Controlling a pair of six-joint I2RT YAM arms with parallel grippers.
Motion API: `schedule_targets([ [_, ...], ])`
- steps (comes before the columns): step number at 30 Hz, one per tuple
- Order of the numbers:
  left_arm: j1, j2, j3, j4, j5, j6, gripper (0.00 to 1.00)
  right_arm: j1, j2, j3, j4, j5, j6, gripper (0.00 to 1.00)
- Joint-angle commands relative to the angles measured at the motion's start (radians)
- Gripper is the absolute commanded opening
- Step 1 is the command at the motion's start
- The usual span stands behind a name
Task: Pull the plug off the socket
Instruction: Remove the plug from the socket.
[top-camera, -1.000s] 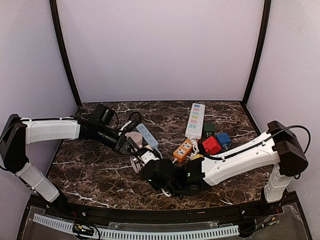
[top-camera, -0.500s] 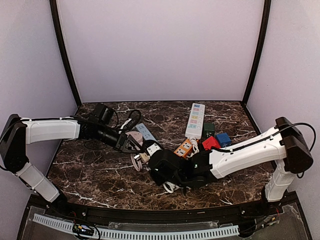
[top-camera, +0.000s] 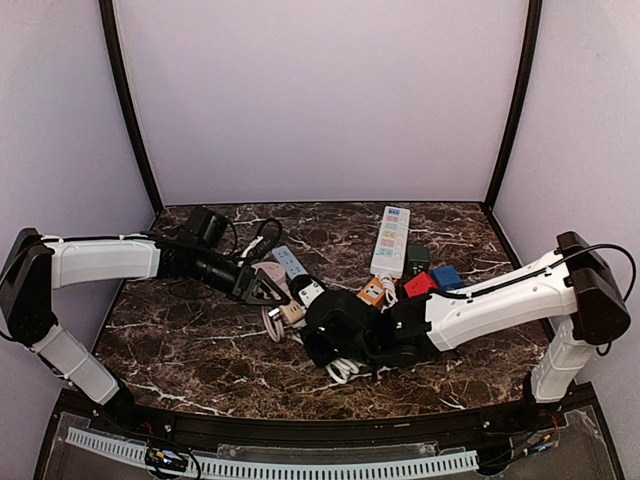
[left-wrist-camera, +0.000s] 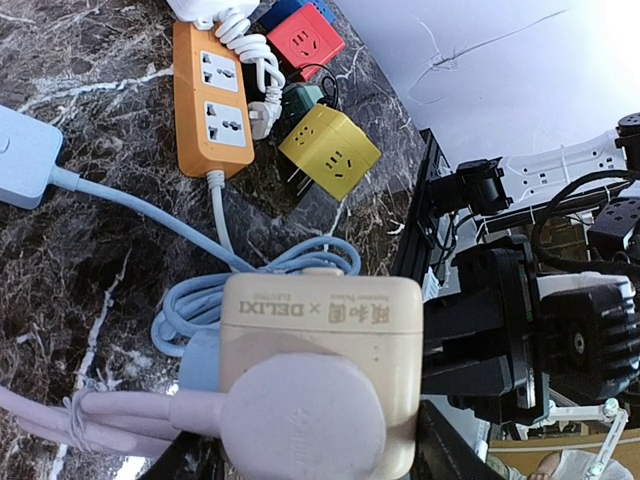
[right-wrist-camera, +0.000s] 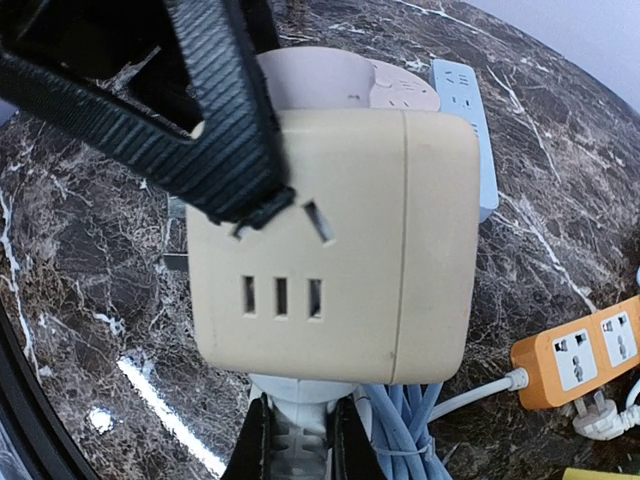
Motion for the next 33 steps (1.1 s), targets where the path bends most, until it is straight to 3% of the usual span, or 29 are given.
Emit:
schedule_targets([
  [1,0.048,-0.015,0.016,0.017,-0.12,0.048,0.07,0.096,-0.059,-0.025,0.044,-0.043,-0.146,0.0],
  [13,0.063,-0.009,0.018,0.011,-0.12,0.047,0.06,0.175,-0.049,-0.028,0.02,-0.012,-0.271,0.0],
  [18,0.062,-0.011,0.008,0.02,-0.123,0.047,0.05,0.132,-0.045,0.023,-0.1,0.115,-0.089,0.0],
  [25,0.063,-0.028,-0.003,0.032,-0.143,0.046,0.05,0.037,-0.043,0.07,-0.287,0.144,0.228,0.0],
  [33,0.063,-0.036,-0.006,0.037,-0.154,0.045,0.04,0.01,-0.018,0.087,-0.342,0.121,0.291,0.0],
])
